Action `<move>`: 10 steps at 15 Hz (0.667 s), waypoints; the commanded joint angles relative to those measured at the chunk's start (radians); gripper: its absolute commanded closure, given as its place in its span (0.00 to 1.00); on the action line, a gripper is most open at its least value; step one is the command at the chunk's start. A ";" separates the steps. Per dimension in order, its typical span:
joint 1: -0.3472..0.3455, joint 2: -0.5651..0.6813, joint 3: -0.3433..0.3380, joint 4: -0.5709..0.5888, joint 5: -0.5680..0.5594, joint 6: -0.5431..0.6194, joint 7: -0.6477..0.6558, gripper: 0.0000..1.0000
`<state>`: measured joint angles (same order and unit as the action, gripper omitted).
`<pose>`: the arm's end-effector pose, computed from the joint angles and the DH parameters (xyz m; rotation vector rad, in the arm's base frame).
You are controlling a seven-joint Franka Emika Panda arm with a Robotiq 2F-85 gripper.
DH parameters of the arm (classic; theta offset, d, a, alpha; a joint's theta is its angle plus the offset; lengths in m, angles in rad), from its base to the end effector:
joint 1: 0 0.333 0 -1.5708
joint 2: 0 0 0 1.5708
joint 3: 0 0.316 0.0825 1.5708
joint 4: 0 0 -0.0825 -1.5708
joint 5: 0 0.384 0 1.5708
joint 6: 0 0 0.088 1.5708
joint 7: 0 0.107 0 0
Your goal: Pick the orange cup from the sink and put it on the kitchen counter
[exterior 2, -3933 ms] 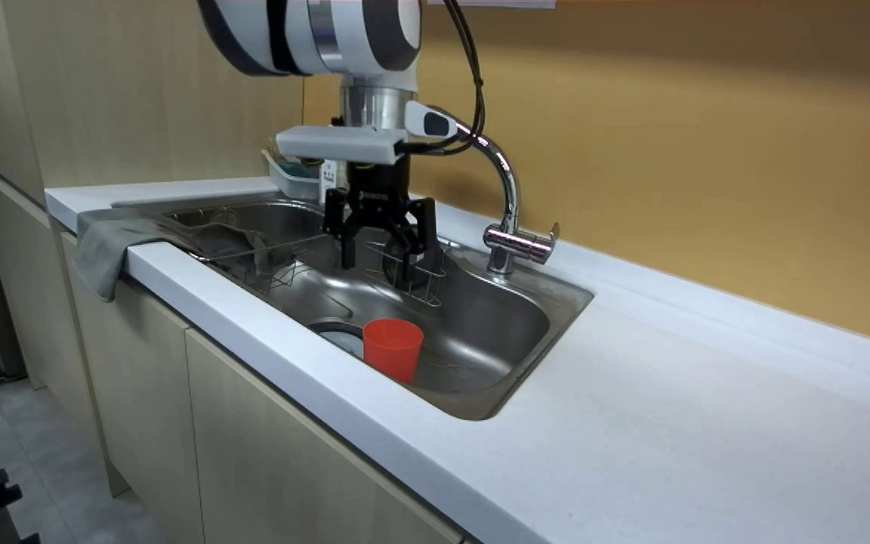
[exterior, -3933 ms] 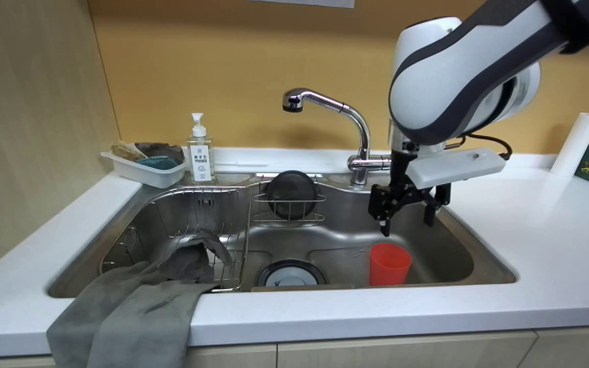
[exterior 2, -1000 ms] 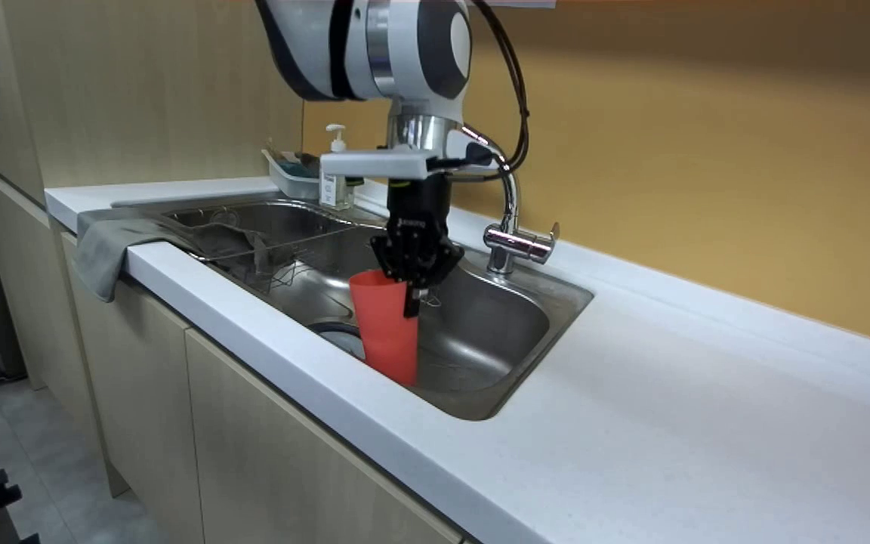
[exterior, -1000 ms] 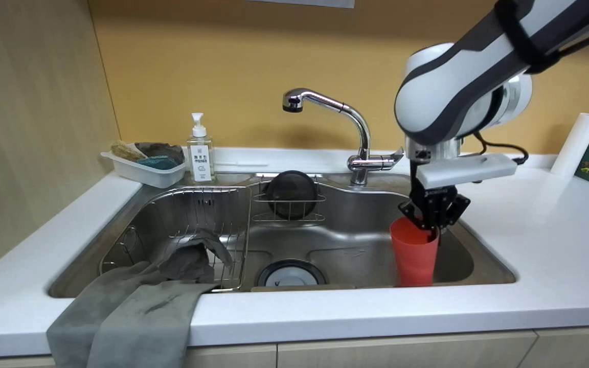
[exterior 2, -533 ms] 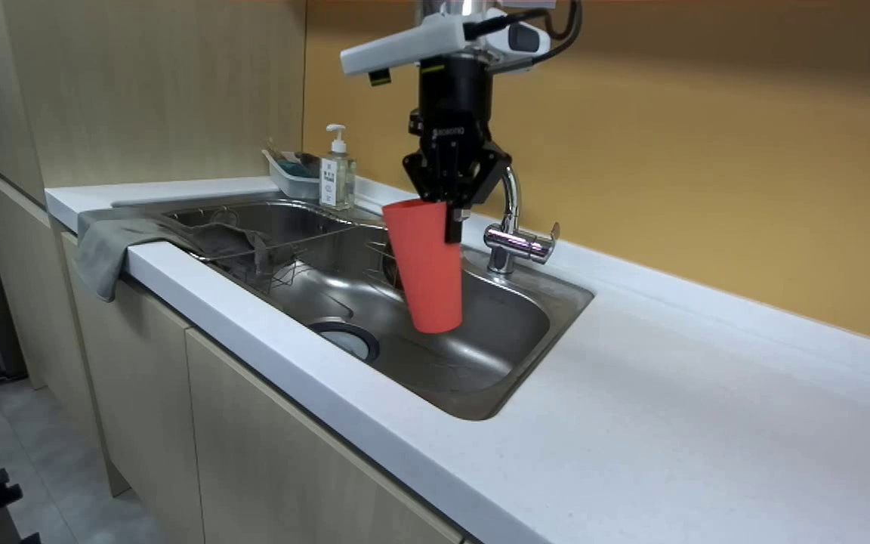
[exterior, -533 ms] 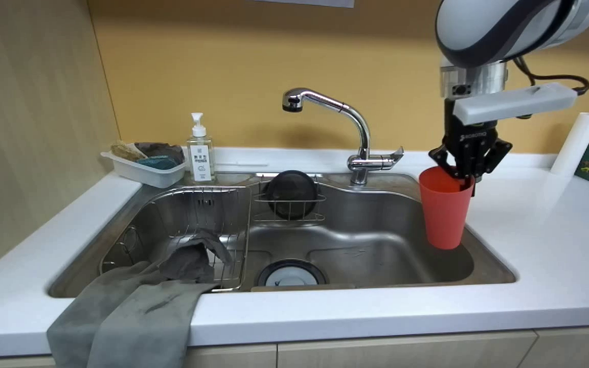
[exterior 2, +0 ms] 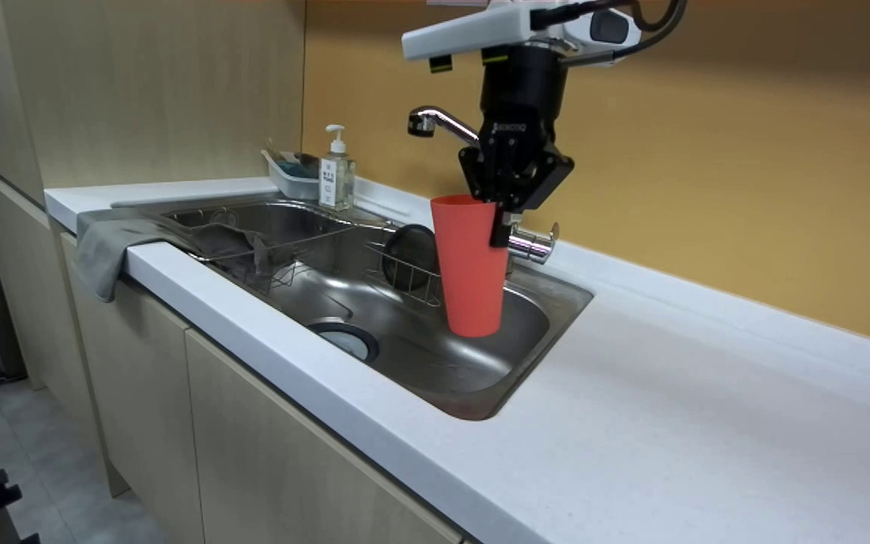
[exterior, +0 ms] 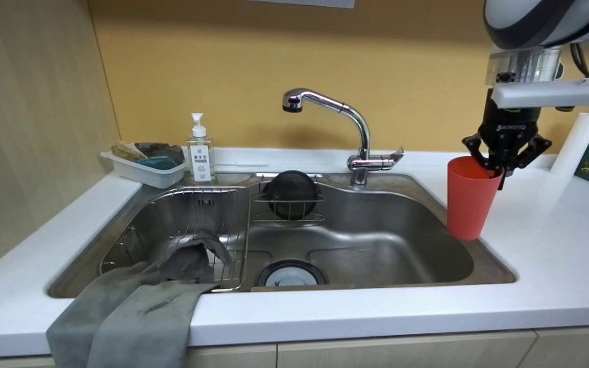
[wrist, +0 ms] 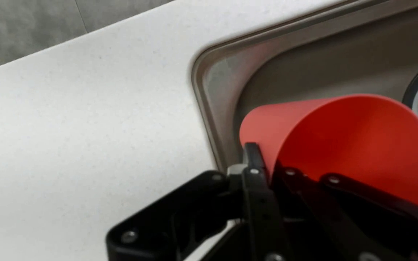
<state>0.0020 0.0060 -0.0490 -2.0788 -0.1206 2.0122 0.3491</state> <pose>0.5386 -0.0324 0.4188 2.9796 -0.5124 -0.0840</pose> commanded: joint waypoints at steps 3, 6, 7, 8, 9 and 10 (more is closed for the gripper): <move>-0.048 0.066 -0.025 0.058 -0.004 -0.012 0.055 0.99; -0.086 0.101 -0.060 0.081 0.027 -0.026 0.061 0.99; -0.097 0.108 -0.069 0.086 0.041 -0.025 0.057 0.99; -0.106 0.116 -0.078 0.093 0.058 -0.025 0.055 0.99; -0.114 0.122 -0.085 0.099 0.077 -0.026 0.055 0.99; -0.120 0.127 -0.090 0.105 0.095 -0.027 0.056 0.99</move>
<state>-0.1068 0.1096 -0.1264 -2.0242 -0.0726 2.0141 0.3737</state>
